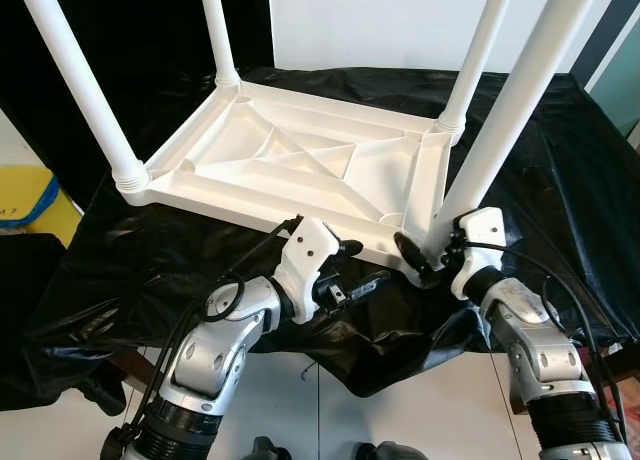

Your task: Building children table

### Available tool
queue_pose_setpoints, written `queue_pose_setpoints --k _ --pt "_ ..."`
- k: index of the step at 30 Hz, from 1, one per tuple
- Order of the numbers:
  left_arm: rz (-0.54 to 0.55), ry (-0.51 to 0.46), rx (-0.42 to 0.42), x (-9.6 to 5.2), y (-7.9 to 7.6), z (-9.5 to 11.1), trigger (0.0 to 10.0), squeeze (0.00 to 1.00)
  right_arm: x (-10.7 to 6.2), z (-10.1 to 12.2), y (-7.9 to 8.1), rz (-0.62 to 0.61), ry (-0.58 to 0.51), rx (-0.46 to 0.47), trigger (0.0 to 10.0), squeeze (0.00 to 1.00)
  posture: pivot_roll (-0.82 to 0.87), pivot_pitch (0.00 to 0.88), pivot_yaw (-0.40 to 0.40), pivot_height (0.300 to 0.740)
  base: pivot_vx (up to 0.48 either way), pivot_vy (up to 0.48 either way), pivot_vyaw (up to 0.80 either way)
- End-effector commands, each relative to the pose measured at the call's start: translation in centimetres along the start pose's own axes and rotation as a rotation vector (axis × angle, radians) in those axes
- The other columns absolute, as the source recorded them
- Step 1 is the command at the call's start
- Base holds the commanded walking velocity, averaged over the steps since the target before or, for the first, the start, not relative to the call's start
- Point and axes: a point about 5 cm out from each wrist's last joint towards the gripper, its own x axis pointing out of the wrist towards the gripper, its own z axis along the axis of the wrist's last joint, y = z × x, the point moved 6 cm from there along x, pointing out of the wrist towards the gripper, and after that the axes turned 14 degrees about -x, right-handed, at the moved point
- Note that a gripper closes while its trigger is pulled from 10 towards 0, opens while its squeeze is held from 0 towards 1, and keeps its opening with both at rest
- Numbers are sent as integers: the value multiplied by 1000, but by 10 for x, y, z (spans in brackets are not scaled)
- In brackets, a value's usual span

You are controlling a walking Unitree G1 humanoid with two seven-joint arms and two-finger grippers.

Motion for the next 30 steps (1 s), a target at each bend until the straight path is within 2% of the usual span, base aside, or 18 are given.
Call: queue_pose_setpoints --k 1,2,9,10,11,12,17,25,30 --pt "23 -3 8 1 2 1 10000 0 3 -2 6 35 13 -22 3569 0 -92 103 -14 740 0 0 0" --pt "24 -3 8 1 2 1 10000 0 4 -3 5 32 15 -20 196 0 -86 101 -16 740 0 0 0" --pt "27 -1 8 -1 2 0 10000 0 2 -10 0 26 27 -8 0 0 -83 98 -17 740 0 0 0" --pt "27 -1 8 0 2 1 10000 0 1 -12 0 23 36 2 1373 0 -82 97 -17 740 0 0 0" --pt "27 -2 8 0 2 1 10000 0 1 -13 -1 21 41 6 3412 0 -82 97 -17 740 0 0 0" --pt "27 -3 8 0 2 1 10000 0 1 -14 -1 17 45 11 10000 0 -82 98 -17 740 0 0 0" --pt "27 -2 8 -1 3 1 10000 0 1 -16 -1 4 52 11 10000 0 -84 99 -17 740 0 0 0" --pt "22 0 3 -1 1 0 10000 0 -2 -14 -7 -123 73 50 10000 0 -84 101 -19 740 0 0 0" --pt "22 0 2 -1 1 0 10000 0 -3 -14 -7 -153 78 61 10000 0 -84 101 -20 740 0 0 0"
